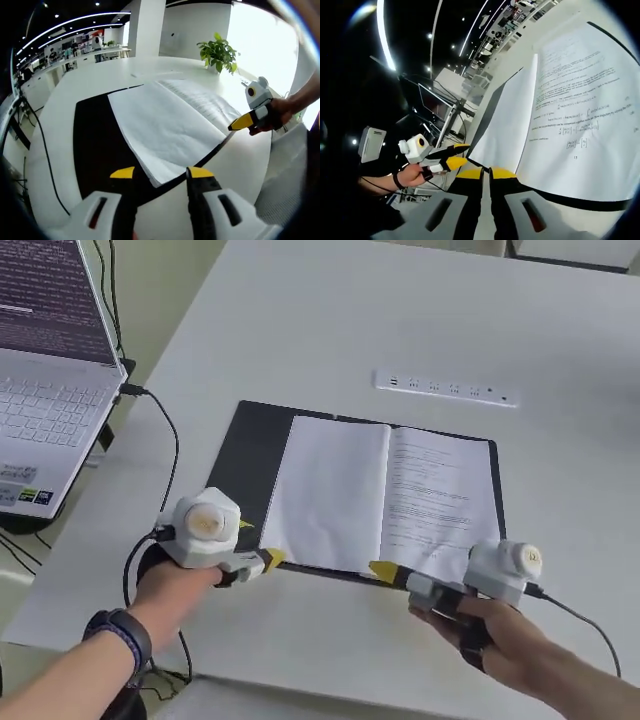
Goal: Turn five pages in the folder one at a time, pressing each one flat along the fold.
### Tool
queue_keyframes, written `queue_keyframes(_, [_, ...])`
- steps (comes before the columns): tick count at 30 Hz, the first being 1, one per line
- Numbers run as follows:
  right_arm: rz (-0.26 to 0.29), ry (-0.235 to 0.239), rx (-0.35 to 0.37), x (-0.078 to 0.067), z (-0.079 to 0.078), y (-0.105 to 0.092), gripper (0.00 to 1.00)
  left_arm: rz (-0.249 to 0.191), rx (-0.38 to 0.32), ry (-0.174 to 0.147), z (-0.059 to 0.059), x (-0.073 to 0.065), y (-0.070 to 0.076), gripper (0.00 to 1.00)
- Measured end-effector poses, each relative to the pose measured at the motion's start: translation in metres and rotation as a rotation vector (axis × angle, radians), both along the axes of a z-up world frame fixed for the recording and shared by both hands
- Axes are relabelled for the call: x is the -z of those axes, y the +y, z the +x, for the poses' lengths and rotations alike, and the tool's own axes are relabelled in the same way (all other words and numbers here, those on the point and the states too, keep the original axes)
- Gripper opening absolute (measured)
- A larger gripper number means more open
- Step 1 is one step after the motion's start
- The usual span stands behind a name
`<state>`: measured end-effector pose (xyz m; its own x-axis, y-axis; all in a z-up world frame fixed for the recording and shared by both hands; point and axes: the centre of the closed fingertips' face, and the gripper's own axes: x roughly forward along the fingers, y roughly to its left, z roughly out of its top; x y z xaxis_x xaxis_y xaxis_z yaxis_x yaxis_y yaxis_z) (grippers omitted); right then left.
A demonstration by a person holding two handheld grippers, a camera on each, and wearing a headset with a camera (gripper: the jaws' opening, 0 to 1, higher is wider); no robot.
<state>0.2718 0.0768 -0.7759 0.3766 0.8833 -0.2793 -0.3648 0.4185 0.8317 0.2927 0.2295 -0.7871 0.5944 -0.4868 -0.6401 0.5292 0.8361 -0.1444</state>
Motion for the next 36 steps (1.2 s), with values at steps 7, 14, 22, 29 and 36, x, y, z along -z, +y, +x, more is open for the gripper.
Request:
queue_keyframes(7, [-0.079, -0.070, 0.019, -0.006, -0.003, -0.017, 0.16, -0.015, -0.025, -0.021, -0.005, -0.018, 0.002, 0.44])
queue_keyframes(14, [-0.125, -0.103, 0.046, -0.011, -0.006, -0.040, 0.28, -0.034, -0.034, -0.057, -0.006, -0.038, -0.002, 0.49])
queue_keyframes(22, [-0.256, -0.207, 0.046, -0.019, -0.009, -0.075, 0.43, -0.035, -0.038, -0.079, -0.010, -0.056, -0.004, 0.57])
queue_keyframes(29, [-0.334, -0.272, 0.075, -0.031, -0.010, -0.110, 0.53, -0.049, -0.038, -0.086, -0.017, -0.068, -0.009, 0.61])
queue_keyframes(36, [-0.396, -0.332, 0.130, -0.053, -0.009, -0.141, 0.60, -0.036, -0.040, -0.108, -0.021, -0.087, -0.006, 0.66])
